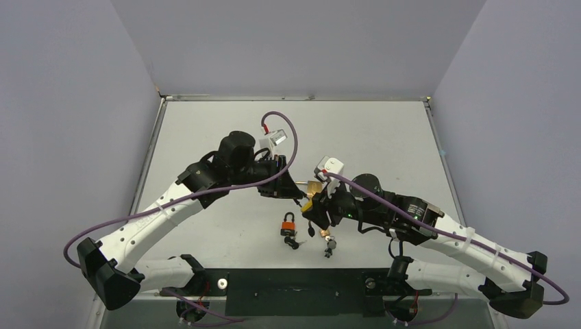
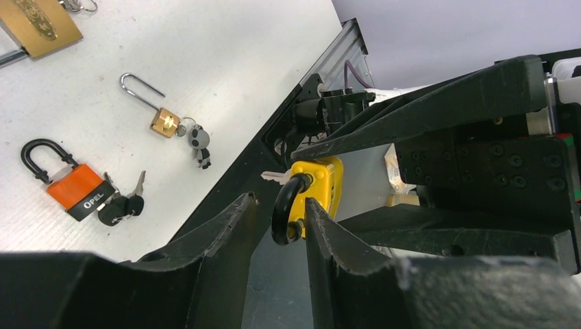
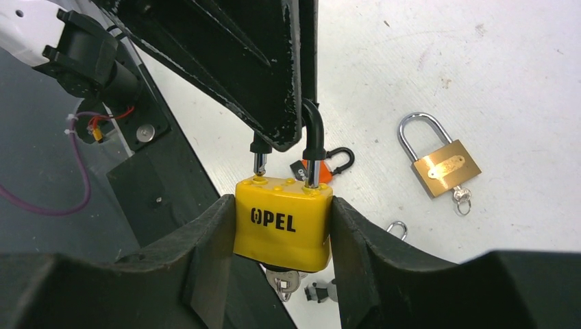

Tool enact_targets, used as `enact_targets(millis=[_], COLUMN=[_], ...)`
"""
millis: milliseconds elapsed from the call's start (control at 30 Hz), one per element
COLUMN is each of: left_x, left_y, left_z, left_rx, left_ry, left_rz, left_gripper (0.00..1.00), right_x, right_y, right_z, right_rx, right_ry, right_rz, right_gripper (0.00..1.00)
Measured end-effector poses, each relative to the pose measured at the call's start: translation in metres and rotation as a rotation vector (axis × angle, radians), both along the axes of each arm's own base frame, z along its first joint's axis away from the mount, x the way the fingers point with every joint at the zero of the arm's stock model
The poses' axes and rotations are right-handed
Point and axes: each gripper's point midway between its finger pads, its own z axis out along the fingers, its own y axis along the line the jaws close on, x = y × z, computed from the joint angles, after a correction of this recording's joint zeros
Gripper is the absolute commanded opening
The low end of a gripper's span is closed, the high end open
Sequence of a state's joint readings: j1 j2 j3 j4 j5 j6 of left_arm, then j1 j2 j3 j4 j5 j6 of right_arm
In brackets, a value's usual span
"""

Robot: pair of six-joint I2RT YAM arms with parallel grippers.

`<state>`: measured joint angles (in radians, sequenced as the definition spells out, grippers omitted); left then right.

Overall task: Lock with the key
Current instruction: Pick up the lock from the center of the board.

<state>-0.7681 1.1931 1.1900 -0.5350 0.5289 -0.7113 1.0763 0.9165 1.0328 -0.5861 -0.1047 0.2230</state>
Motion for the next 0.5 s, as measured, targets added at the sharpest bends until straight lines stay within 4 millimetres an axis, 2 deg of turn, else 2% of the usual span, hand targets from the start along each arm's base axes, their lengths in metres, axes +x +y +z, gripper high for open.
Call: enact_targets(millis=[167, 500], left_x=[-0.0004, -0.0005], left_y=[0.0032, 0.0023], left_z=[-0.0037, -0.0052], left_rx=[0.016, 0.015], left_ry=[0.015, 0.024], left_rz=[0.005, -0.006], left_gripper=[0.26, 0.23], right_x=[-0.0002, -0.0012], right_y=[-0.0021, -0.0027], right_z=[-0.0046, -0.0005], right_rx=[-0.026, -0.032], right_ry=[0.001, -0.008], right_rz=[-0.002, 0.003], right_gripper=[0.0, 0.0])
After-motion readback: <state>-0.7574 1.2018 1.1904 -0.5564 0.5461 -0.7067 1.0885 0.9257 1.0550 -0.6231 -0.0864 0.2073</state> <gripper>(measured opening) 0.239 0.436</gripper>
